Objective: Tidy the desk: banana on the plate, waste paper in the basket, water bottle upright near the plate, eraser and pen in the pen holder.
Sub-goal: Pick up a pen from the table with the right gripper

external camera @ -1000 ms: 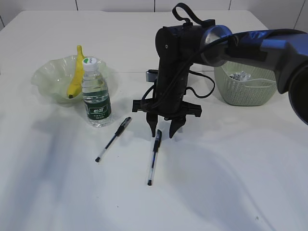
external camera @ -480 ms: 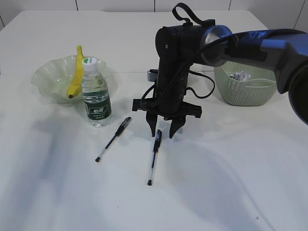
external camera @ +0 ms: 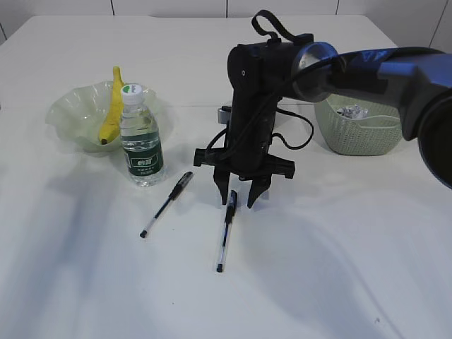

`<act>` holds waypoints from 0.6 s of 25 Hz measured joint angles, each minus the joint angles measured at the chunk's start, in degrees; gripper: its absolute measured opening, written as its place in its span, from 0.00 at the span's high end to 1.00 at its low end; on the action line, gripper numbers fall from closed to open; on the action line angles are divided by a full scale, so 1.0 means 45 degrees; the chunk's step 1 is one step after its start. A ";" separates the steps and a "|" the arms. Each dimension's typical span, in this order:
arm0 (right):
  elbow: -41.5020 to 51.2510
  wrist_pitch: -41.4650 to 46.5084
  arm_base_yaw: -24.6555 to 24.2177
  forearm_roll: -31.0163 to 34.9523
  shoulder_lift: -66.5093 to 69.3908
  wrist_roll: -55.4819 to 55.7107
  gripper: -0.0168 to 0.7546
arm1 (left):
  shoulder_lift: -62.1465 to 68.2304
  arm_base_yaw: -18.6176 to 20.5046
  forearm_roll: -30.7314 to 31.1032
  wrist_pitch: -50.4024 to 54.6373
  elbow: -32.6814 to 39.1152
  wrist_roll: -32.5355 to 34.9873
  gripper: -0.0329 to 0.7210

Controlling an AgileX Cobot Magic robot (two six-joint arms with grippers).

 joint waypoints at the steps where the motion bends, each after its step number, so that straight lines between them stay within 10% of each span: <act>1: 0.0000 0.0000 0.0000 0.0071 0.0089 0.0021 0.54 | 0.0000 0.0000 0.0000 0.0000 0.0000 0.0000 0.30; 15: 0.0000 -0.0026 0.0000 0.0325 0.0206 0.0050 0.54 | 0.0000 0.0000 -0.0018 0.0000 0.0000 0.0000 0.30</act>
